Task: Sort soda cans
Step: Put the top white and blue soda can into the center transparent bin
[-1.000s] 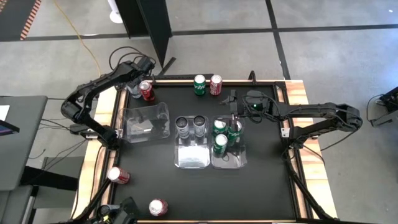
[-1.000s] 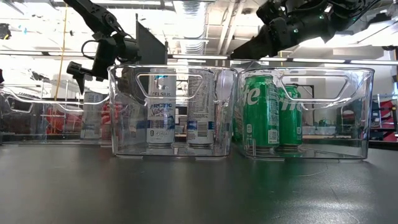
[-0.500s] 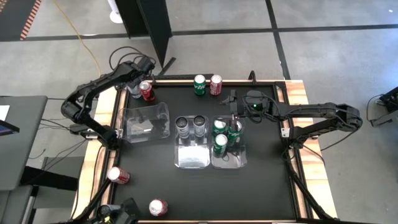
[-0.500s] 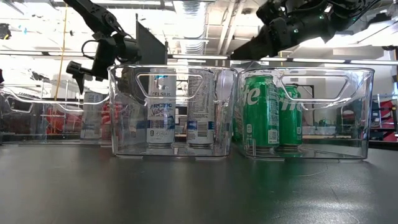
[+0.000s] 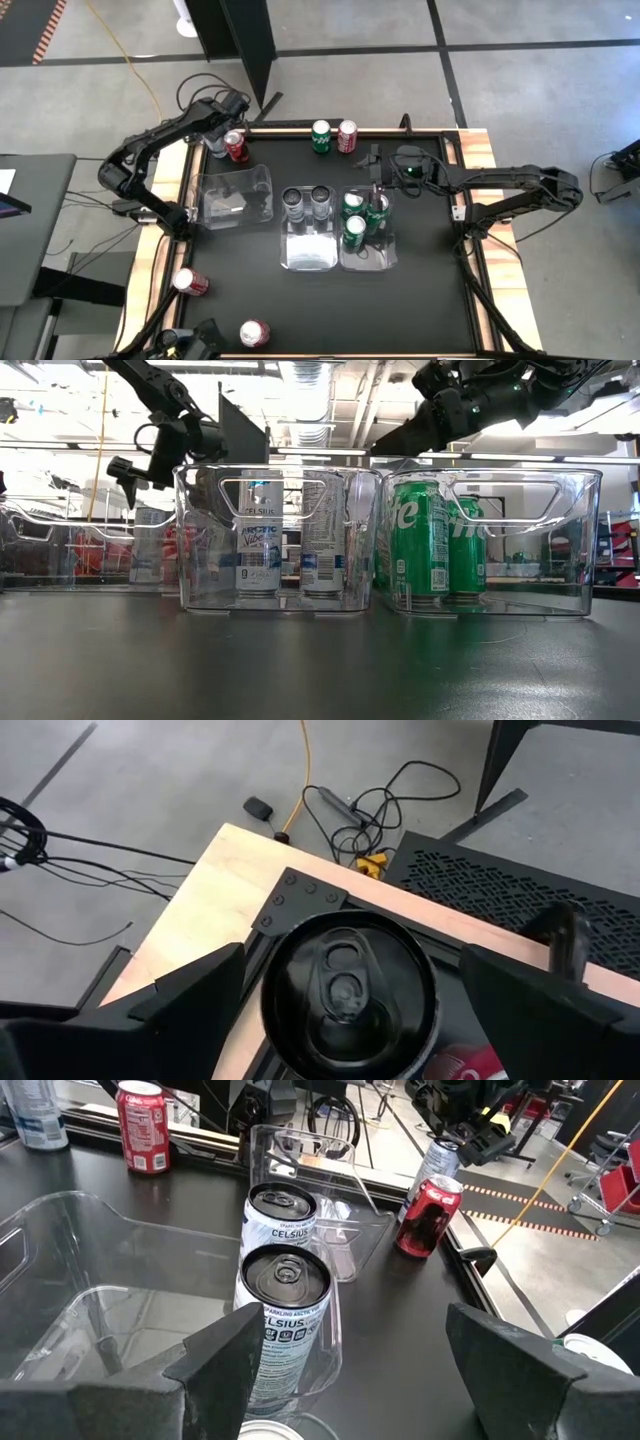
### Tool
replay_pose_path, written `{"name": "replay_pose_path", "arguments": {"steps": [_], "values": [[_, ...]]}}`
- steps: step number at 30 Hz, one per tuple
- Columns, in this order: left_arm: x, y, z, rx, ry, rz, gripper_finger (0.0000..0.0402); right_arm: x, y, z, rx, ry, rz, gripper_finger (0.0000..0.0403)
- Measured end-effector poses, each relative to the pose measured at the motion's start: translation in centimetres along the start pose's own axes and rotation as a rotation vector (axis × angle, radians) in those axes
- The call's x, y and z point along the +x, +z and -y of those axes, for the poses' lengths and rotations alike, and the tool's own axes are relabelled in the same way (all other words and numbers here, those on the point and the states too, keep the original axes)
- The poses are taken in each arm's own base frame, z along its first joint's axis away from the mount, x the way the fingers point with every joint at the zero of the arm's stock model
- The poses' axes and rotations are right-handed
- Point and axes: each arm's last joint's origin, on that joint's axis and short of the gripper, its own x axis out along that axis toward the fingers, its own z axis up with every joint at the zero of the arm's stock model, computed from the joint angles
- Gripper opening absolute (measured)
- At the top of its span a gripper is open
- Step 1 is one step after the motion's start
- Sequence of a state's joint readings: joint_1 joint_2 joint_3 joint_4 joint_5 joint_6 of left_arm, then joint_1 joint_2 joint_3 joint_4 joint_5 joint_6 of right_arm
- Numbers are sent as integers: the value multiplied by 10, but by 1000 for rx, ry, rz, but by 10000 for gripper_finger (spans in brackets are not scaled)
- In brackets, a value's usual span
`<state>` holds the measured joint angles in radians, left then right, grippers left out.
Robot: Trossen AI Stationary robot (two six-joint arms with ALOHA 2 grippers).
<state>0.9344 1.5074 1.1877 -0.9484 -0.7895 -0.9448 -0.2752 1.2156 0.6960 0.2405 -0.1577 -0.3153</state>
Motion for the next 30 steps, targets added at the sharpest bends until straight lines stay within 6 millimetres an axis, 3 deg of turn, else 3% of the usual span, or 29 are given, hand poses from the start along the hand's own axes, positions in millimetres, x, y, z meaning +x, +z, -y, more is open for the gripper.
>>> {"name": "replay_pose_path", "arguments": {"steps": [9, 30], "values": [[9, -11, 1, 34, 11, 14, 361, 0, 0, 0, 1, 0, -1, 330], [10, -12, 2, 19, -2, 12, 361, 0, 0, 0, 3, 0, 0, 330]]}}
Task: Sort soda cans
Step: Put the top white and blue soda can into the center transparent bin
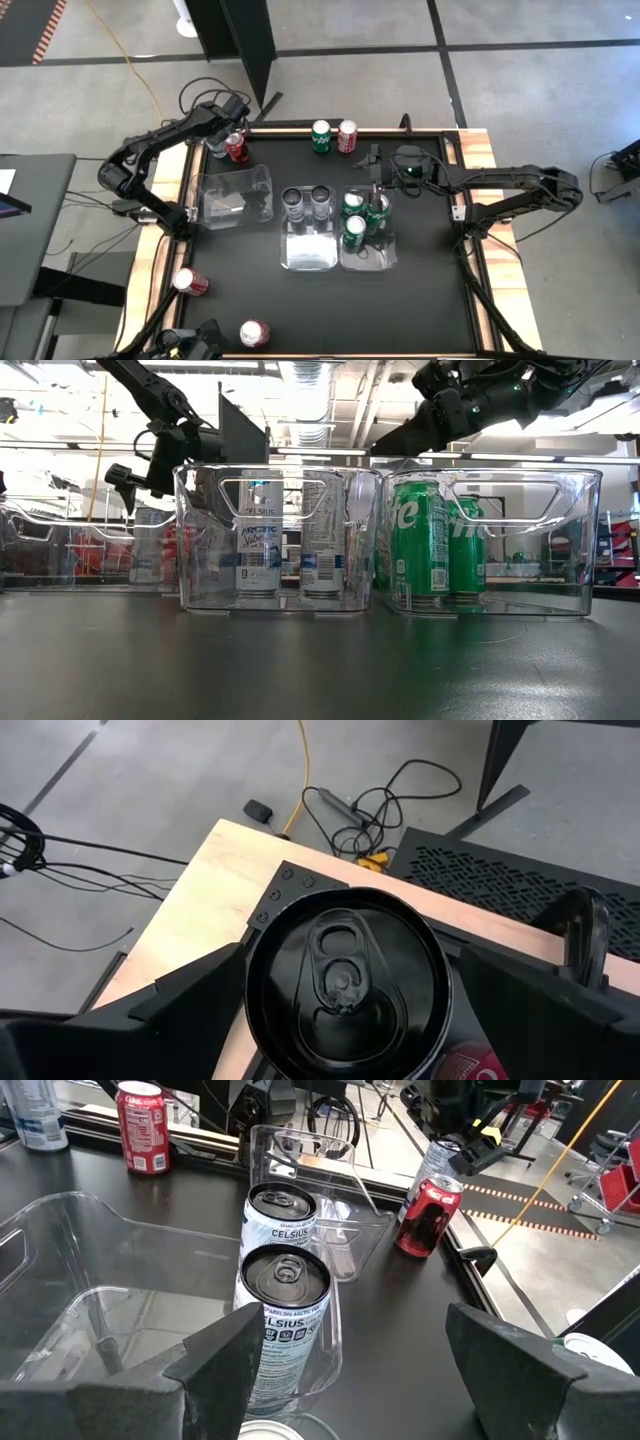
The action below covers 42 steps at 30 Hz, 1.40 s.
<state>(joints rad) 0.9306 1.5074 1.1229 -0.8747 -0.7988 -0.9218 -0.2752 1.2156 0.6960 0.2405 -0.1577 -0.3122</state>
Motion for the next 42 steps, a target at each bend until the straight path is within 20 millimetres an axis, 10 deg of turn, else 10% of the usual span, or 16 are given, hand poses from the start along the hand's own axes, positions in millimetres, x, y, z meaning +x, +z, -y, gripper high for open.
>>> {"name": "replay_pose_path", "arguments": {"steps": [42], "values": [[-1, -7, 1, -18, -10, -20, 263, 0, 1, 0, 7, -3, 9, 330]]}}
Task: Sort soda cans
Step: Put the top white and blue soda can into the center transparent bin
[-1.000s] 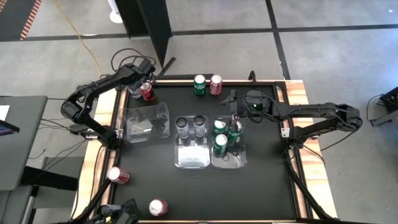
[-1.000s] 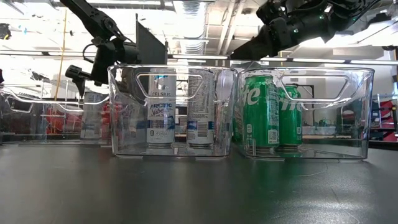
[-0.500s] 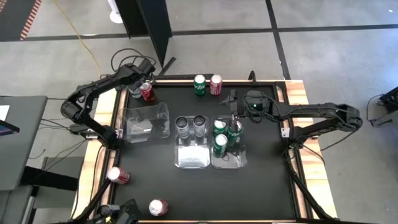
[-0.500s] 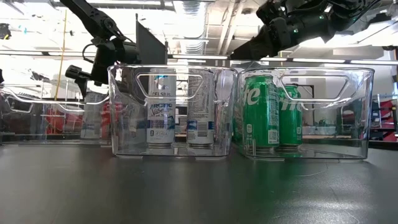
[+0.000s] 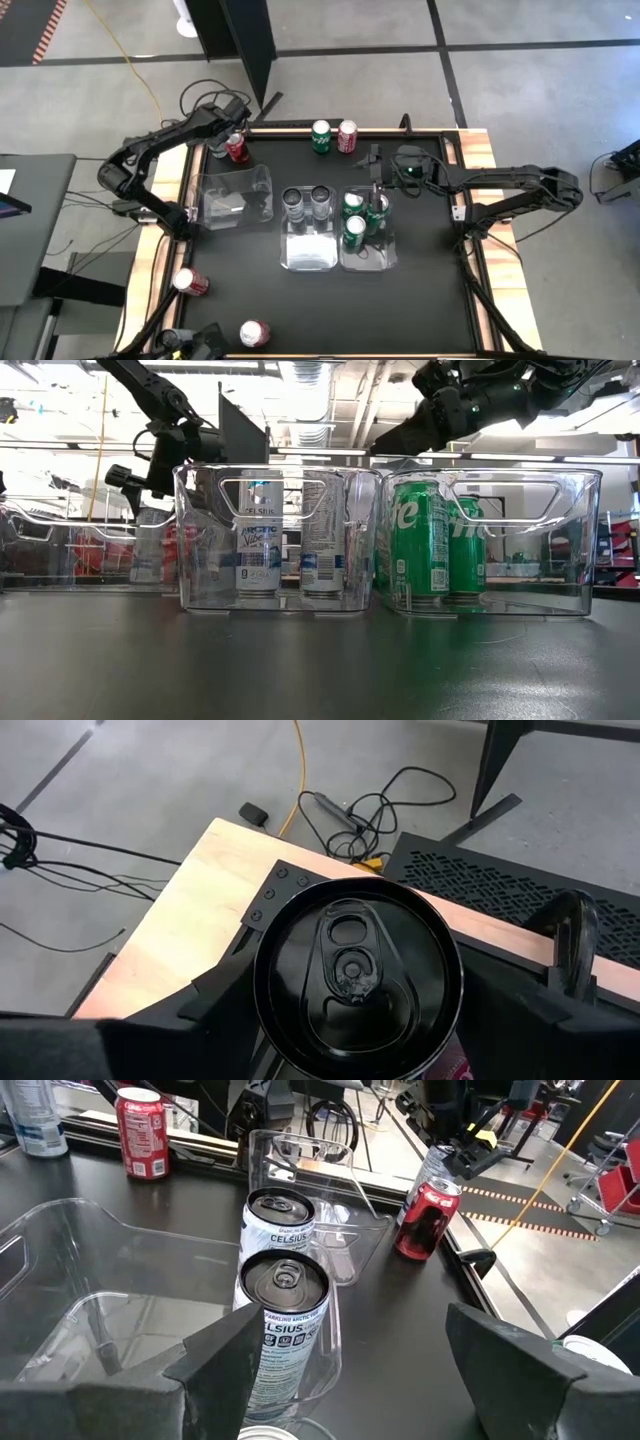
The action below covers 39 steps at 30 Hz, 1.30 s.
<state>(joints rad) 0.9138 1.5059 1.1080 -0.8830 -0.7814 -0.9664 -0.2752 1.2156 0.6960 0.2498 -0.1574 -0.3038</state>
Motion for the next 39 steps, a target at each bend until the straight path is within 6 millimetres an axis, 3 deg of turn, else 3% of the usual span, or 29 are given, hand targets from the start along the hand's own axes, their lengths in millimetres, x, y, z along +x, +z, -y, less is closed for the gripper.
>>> {"name": "replay_pose_path", "arguments": {"steps": [14, 25, 39], "values": [[-10, -8, 3, 44, -18, 8, 263, 0, 4, 1, 9, -11, 37, 331], [-29, 0, -13, 38, -47, 51, 263, -1, 10, 4, 27, -33, 106, 330], [-81, 8, -47, 52, -189, 196, 263, -1, 14, 4, 78, -39, 145, 330]]}}
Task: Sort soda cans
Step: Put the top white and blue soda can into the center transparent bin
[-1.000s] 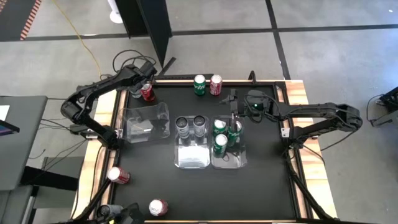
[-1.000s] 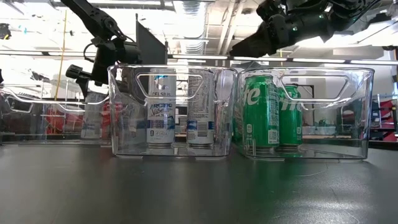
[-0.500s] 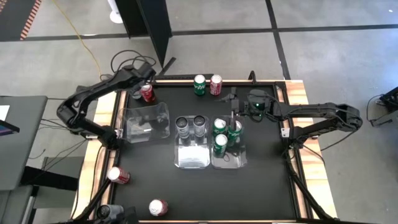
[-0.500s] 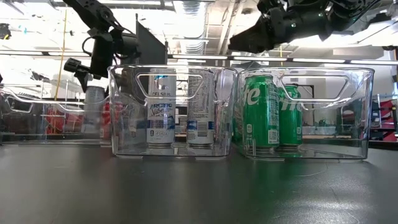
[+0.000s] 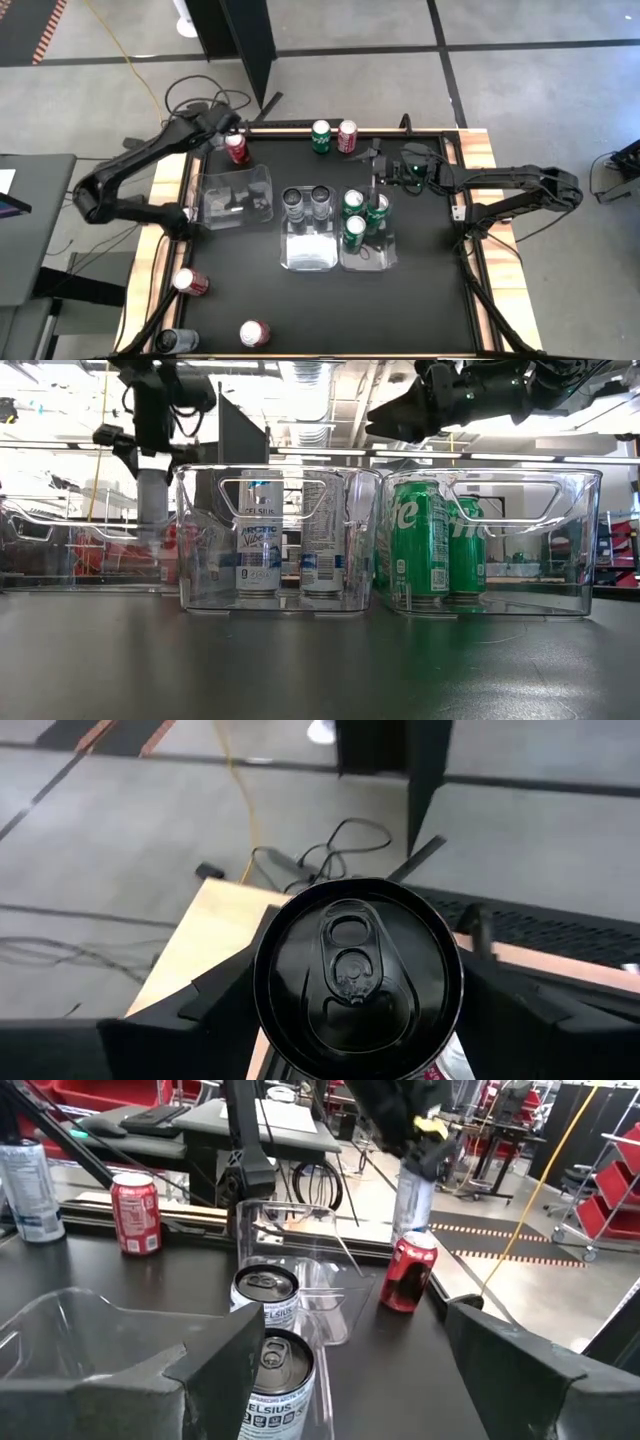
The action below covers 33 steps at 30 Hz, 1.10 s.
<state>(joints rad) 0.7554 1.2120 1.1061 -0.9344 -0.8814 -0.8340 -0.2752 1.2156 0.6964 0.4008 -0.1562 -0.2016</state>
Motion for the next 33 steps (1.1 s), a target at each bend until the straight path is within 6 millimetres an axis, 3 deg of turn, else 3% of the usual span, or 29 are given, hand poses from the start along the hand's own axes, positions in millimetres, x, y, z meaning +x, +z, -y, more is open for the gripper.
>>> {"name": "replay_pose_path", "arguments": {"steps": [9, 19, 27, 33], "values": [[-50, 20, -16, 78, -173, 112, 263, 0, -4, -3, 102, 11, -51, 330], [-99, 34, -23, 246, -371, 209, 263, 2, -2, -27, 91, 80, -64, 330], [-145, 29, -21, 486, -679, 246, 263, 3, 3, -43, 77, 65, -47, 330], [-185, 29, -31, 593, -937, 290, 263, 2, 2, -49, 99, 88, -63, 330]]}}
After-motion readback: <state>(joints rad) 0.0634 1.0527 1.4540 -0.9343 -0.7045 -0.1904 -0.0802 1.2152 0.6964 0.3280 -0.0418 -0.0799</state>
